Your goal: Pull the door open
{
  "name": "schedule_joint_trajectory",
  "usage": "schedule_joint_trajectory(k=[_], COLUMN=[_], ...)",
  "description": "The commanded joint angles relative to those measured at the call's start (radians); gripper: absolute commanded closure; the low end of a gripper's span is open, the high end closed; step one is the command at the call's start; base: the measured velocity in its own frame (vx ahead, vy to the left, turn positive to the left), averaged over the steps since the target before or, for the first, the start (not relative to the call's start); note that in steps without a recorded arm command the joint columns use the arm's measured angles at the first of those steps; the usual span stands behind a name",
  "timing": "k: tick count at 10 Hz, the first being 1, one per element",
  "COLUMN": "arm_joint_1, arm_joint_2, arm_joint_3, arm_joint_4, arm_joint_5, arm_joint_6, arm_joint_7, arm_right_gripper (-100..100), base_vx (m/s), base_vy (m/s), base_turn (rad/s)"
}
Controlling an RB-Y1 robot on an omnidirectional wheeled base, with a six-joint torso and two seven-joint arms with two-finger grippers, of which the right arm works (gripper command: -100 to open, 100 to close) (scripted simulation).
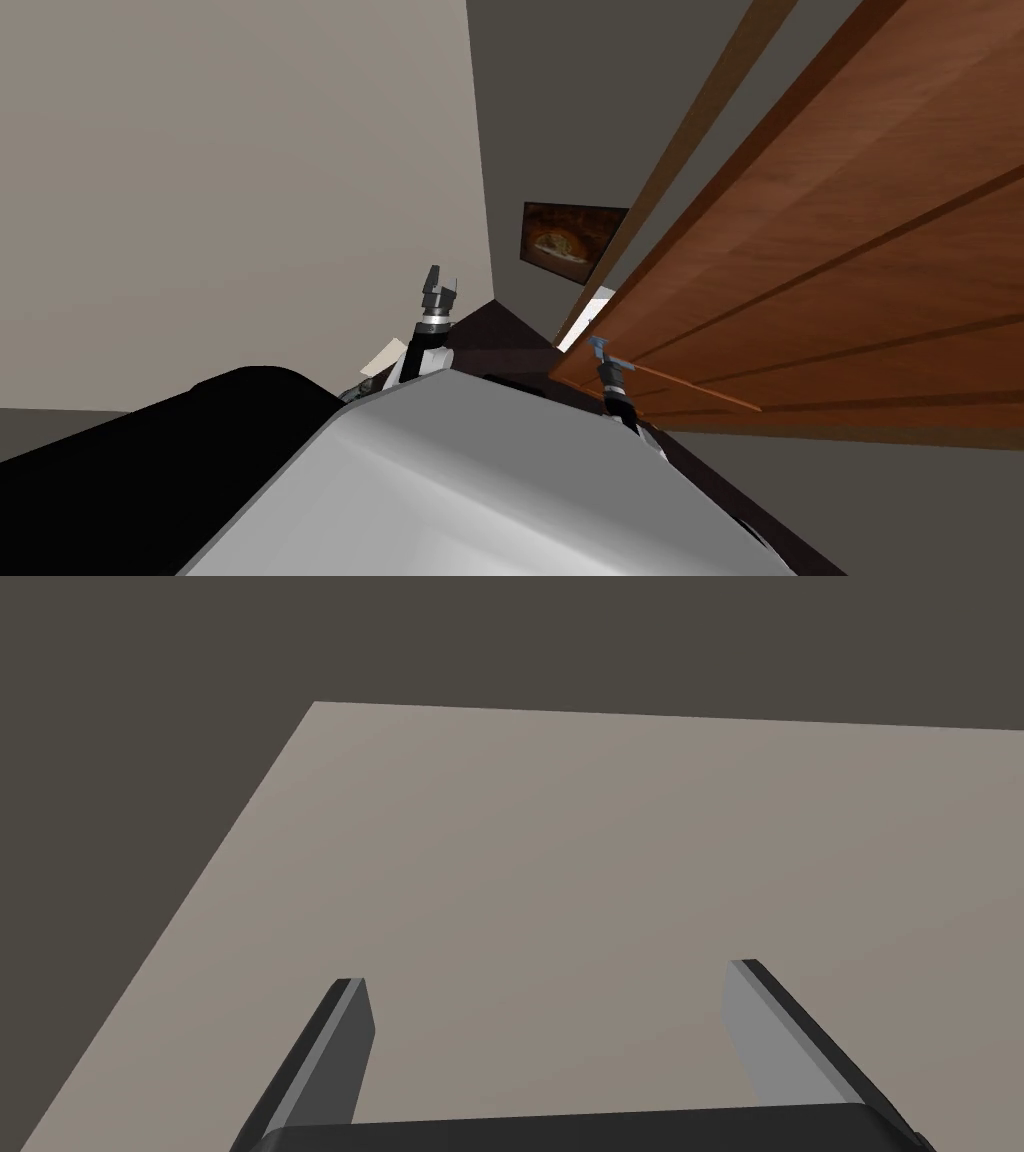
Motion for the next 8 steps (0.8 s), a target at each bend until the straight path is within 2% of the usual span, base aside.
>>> schedule_joint_trajectory(k=[1, 2, 3, 5, 7, 8], arm_joint_1=[0.004, 0.001, 0.021, 0.042, 0.042, 0.063], arm_joint_2=[-0.010, -0.004, -0.019, -0.037, -0.037, -0.056], arm_joint_3=[0.012, 0.009, 0.027, 0.043, 0.043, 0.058], arm_joint_4=[0.003, 0.004, 0.005, 0.004, 0.004, 0.003], arm_joint_5=[0.009, 0.006, 0.020, 0.032, 0.032, 0.045], arm_joint_6=[-0.015, -0.009, -0.040, -0.071, -0.071, -0.104], arm_joint_7=[-0.017, -0.010, -0.034, -0.059, -0.059, -0.084], arm_right_gripper=[100, 100, 100, 100, 100, 100], base_vx=[-0.239, -0.109, -0.162, -0.227, -0.125, -0.150], base_vy=[-0.081, -0.031, -0.025, -0.063, -0.026, -0.045], base_turn=[0.073, 0.032, 0.129, 0.147, 0.003, 0.116])
